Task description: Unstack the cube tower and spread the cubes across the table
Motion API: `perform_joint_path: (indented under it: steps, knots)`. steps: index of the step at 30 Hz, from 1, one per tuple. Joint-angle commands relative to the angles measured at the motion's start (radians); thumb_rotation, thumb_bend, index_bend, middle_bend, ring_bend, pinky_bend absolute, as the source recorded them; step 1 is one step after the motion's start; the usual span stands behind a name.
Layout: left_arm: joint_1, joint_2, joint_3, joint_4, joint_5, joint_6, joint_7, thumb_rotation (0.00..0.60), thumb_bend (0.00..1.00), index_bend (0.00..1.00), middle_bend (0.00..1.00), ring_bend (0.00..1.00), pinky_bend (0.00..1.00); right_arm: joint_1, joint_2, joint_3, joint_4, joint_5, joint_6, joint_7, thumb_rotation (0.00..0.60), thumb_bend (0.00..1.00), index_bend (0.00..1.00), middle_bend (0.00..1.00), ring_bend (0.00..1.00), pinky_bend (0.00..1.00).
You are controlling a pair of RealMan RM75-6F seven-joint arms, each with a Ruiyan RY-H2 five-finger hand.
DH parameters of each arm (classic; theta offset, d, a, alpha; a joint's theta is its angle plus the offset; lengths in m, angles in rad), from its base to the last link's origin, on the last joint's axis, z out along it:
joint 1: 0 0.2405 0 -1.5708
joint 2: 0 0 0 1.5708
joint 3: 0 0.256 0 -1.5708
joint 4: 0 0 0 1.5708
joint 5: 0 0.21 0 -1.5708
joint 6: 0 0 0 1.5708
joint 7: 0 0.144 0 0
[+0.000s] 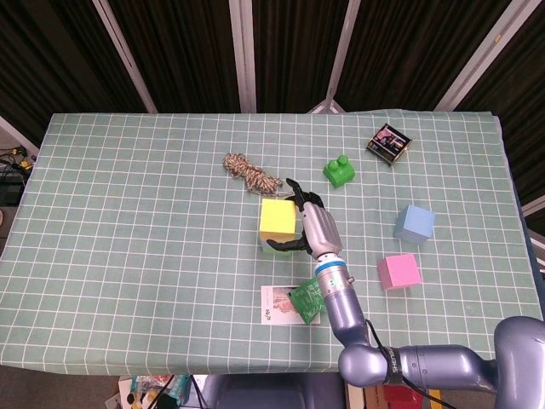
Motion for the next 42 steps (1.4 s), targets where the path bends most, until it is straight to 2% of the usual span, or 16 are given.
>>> perform_joint_path:
  steps: [1,6,9,15,19,24,33,36,40,42]
  knots:
    - [0.000,0.000,0.000,0.000,-0.001,0.000,0.000,0.600,0.17,0.17,0.00,0.00,0.00,0.000,-0.010,-0.002,0.016,-0.014,0.016,-0.005,0.600,0.15,0.10,0.53,0.33,0.00]
    - [0.000,0.000,0.000,0.000,0.001,0.002,0.002,0.600,0.17,0.18,0.00,0.00,0.00,-0.014,-0.036,-0.007,0.081,-0.094,0.068,0.018,0.600,0.15,0.20,0.58,0.38,0.00]
    - [0.000,-0.002,0.001,0.000,0.001,0.002,0.005,0.600,0.17,0.19,0.00,0.00,0.00,-0.019,-0.062,-0.030,0.160,-0.160,0.120,0.007,0.600,0.15,0.20,0.59,0.39,0.00]
    - [-0.004,-0.006,0.002,-0.002,0.000,-0.004,0.019,0.600,0.17,0.19,0.00,0.00,0.00,-0.046,-0.069,-0.002,0.244,-0.183,0.125,0.047,0.600,0.15,0.20,0.59,0.39,0.00]
    - [-0.006,-0.009,0.002,-0.003,-0.002,-0.004,0.026,0.600,0.17,0.19,0.00,0.00,0.00,-0.058,-0.065,0.015,0.310,-0.189,0.103,0.065,0.600,0.15,0.21,0.59,0.39,0.00]
    - [-0.005,-0.010,0.001,-0.004,-0.004,-0.003,0.030,0.600,0.17,0.19,0.00,0.00,0.00,-0.067,-0.072,0.006,0.400,-0.180,0.056,0.057,0.600,0.15,0.27,0.59,0.39,0.00]
    - [0.001,-0.006,0.000,-0.007,-0.005,0.008,0.023,0.600,0.17,0.20,0.00,0.00,0.00,-0.034,-0.145,-0.006,0.657,-0.174,-0.057,0.042,0.600,0.15,0.27,0.59,0.39,0.00]
    - [0.001,-0.008,-0.005,-0.005,-0.011,0.012,0.023,0.600,0.17,0.20,0.00,0.00,0.00,-0.021,-0.164,-0.003,0.731,-0.164,-0.095,0.029,0.600,0.15,0.27,0.50,0.32,0.00]
    - [-0.010,-0.015,-0.014,-0.004,-0.028,-0.002,0.039,0.600,0.17,0.20,0.00,0.00,0.00,0.002,-0.182,-0.002,0.830,-0.148,-0.155,-0.009,0.600,0.15,0.26,0.14,0.09,0.00]
    - [-0.018,-0.020,-0.018,-0.003,-0.037,-0.011,0.053,0.600,0.17,0.20,0.00,0.00,0.00,0.011,-0.186,-0.011,0.863,-0.158,-0.177,-0.026,0.600,0.15,0.22,0.03,0.02,0.00]
